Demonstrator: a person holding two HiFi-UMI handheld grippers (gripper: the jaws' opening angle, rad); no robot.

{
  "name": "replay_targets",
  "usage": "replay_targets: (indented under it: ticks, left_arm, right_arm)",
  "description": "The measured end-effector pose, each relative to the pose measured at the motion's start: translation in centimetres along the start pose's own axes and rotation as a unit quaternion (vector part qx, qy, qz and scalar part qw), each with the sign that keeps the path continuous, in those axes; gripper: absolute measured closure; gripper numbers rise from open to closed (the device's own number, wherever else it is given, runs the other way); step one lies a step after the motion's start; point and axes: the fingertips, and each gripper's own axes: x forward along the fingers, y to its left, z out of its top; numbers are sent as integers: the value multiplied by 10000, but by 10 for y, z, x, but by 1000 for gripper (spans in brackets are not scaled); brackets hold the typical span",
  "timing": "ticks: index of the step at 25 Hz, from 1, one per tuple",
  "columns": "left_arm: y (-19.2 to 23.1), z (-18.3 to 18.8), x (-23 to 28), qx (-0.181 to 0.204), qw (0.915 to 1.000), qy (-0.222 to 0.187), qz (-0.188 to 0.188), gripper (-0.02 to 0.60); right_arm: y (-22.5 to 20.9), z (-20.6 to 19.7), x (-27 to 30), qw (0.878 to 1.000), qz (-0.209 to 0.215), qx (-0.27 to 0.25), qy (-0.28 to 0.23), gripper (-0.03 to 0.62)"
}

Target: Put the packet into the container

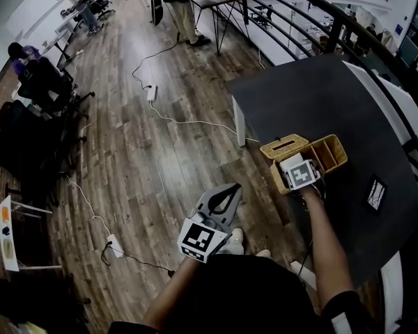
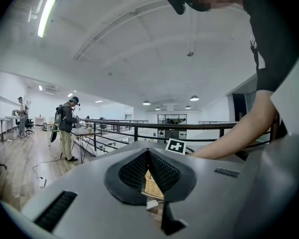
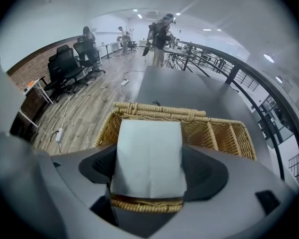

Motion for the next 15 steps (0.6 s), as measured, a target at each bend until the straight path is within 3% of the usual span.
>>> replay_targets:
  ticks: [4, 10, 15]
  left_arm:
    - [3, -2, -3, -9, 10000, 22, 52, 575]
    - [3, -4, -2, -40, 10000, 8, 57, 575]
    - [-1, -2, 3, -47, 10000, -36, -7, 575]
  right_arm:
    - [7, 4, -1, 9998, 144, 68, -130, 198]
    - [-2, 1, 5, 9999, 11, 69, -113, 197]
    - [-11, 13, -11, 9980, -120, 73, -621, 197]
